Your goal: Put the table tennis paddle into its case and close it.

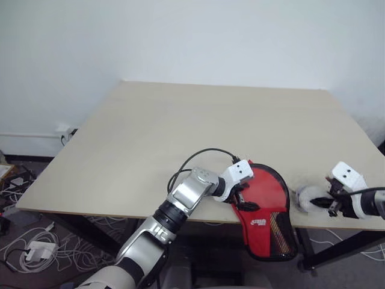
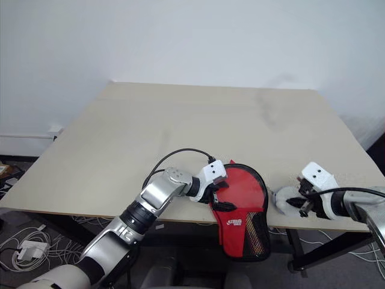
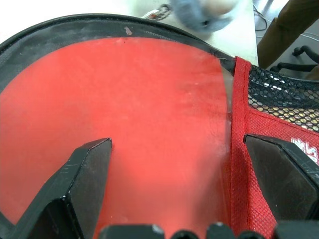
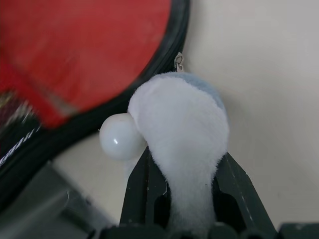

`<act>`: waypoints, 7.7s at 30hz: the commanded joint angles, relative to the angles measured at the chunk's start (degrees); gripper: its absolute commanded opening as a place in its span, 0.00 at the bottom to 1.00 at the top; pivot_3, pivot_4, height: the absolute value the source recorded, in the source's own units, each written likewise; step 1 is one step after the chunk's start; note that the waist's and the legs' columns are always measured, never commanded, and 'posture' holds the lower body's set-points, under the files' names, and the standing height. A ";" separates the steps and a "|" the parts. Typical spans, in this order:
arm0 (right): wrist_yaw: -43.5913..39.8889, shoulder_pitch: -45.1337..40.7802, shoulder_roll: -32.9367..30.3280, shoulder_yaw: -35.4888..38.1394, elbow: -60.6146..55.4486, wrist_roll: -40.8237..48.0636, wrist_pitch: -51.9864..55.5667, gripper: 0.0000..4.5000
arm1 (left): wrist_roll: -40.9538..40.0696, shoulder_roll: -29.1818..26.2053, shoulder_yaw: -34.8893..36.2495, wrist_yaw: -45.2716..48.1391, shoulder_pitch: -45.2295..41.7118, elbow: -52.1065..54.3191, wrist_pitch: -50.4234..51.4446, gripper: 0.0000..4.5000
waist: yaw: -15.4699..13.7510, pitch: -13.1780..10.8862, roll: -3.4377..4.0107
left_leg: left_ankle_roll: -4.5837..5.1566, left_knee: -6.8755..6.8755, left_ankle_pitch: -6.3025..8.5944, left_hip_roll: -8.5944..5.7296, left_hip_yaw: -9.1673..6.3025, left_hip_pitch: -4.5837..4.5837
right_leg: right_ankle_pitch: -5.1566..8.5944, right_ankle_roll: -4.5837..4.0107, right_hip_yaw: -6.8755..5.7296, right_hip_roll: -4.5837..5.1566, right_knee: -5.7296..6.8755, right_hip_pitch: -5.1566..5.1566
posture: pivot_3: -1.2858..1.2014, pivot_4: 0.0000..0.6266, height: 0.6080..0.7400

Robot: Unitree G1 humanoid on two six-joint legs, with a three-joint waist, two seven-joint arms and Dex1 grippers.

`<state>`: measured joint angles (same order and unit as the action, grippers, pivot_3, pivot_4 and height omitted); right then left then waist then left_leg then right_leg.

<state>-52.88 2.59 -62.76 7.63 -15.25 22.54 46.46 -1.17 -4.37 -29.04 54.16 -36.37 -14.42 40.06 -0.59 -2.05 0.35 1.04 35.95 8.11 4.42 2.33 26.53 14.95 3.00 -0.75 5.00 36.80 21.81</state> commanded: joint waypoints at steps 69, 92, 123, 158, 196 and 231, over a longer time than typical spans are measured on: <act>-13.75 20.59 0.61 9.98 -4.64 -5.44 -22.68 0.08 | 12.90 7.87 -7.19 1.70 -13.29 -35.79 -29.89 1.00 | 0.24 0.07 -0.25 | 0.51 0.32 0.45 -0.98 -0.10 -0.07 | 0.38 0.65 -0.09 0.95 -0.10 -0.52 | 0.52 0.00 1.00; -21.38 28.19 -4.19 8.58 -4.03 -12.56 -35.56 0.47 | 13.68 7.80 -7.13 3.53 -10.72 -33.14 -28.99 1.00 | 0.02 0.20 -0.46 | 0.53 0.34 0.47 -1.00 -0.14 -0.08 | 0.39 0.65 -0.12 0.99 -0.14 -0.60 | 0.52 0.00 1.00; -3.71 17.07 4.55 -4.00 -10.38 -6.55 6.12 0.87 | 13.76 7.10 -7.11 3.46 -10.07 -30.47 -29.10 1.00 | 0.06 0.23 -0.49 | 0.52 0.28 0.47 -0.98 -0.15 -0.11 | 0.38 0.64 -0.12 0.99 -0.11 -0.58 | 0.52 0.00 1.00; 1.17 15.00 1.52 -6.32 -9.57 -5.08 1.28 0.10 | 13.97 6.76 -7.26 4.18 -9.66 -29.52 -29.07 1.00 | 0.08 0.24 -0.46 | 0.52 0.21 0.47 -0.97 -0.12 -0.10 | 0.38 0.64 -0.11 0.99 -0.12 -0.52 | 0.52 0.00 1.00; -17.99 25.29 -18.91 -15.73 -3.55 -29.48 -45.65 0.10 | 14.61 7.06 -7.83 4.70 -5.41 -23.83 -24.31 1.00 | -0.54 0.25 -0.41 | 0.60 0.18 0.54 -1.08 -0.07 -0.05 | 0.48 0.79 -0.14 1.08 -0.33 -0.57 | 0.52 0.00 1.00; -24.21 13.75 -16.60 -18.73 -2.23 -28.15 -50.86 0.10 | 14.34 7.00 -6.13 3.81 -7.67 -27.02 -25.97 1.00 | -0.50 0.26 -0.42 | 0.63 0.44 0.55 -1.10 -0.07 -0.09 | 0.46 0.78 -0.12 1.12 -0.12 -0.61 | 0.52 0.00 1.00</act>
<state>-75.50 18.12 -79.48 -12.43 -18.22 -7.38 -4.81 10.23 4.17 -32.70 58.02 -45.19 -37.28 12.87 -1.08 -1.80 -0.08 1.67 36.39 8.66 3.31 2.25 26.44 15.40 3.77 -0.88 6.12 36.69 21.19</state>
